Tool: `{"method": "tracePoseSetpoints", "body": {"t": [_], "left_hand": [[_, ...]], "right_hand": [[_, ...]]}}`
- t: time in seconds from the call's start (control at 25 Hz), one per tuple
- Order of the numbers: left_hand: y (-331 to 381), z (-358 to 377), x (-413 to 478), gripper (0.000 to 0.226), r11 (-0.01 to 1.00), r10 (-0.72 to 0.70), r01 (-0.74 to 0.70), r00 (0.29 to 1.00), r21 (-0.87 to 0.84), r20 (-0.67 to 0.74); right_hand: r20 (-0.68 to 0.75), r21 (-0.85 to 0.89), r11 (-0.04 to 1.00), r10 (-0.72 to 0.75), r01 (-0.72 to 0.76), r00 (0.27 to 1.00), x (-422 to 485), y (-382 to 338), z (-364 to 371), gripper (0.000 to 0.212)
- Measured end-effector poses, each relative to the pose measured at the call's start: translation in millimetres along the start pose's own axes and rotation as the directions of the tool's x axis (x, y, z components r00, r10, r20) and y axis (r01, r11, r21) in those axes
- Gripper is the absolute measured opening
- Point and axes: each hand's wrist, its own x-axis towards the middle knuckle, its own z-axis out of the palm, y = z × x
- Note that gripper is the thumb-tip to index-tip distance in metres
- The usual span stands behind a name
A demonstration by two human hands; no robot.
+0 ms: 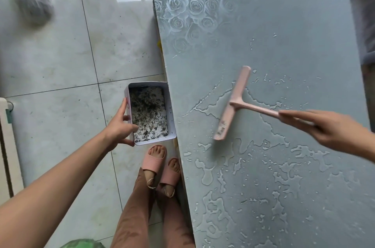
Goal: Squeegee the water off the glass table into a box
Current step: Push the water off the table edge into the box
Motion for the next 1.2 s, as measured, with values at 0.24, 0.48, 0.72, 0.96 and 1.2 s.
{"method": "tracePoseSetpoints", "body": {"t": [0.24, 0.48, 0.72, 0.96, 1.2], "left_hand": [[-5, 3, 1, 0.102, 1.000, -0.003, 0.003, 1.000, 0.007, 0.007], [-7, 3, 4, 0.102, 1.000, -0.017, 0.017, 1.000, 0.002, 0.011], [3, 0, 11, 0.102, 1.000, 0.011, -0.011, 1.000, -0.008, -0.014], [19, -6, 26, 0.102, 0.999, 0.044, -0.044, 0.999, 0.010, -0.030], [24, -10, 28, 0.102, 0.998, 0.053, -0.053, 0.998, 0.019, -0.015]], "right_hand": [[0.142, -0.074, 0.995, 0.081, -0.071, 0.986, 28, 18, 24, 0.045], [0.061, -0.067, 0.995, -0.064, 0.068, 0.996, 57, -4, 19, 0.039], [0.140, -0.109, 0.993, 0.069, -0.054, 0.988, 69, 17, -8, 0.039], [0.071, -0.087, 0.986, -0.136, 0.142, 0.988, 110, -51, 22, 0.041], [0.058, -0.105, 0.989, -0.102, 0.108, 0.993, 103, -39, -10, 0.064]]}}
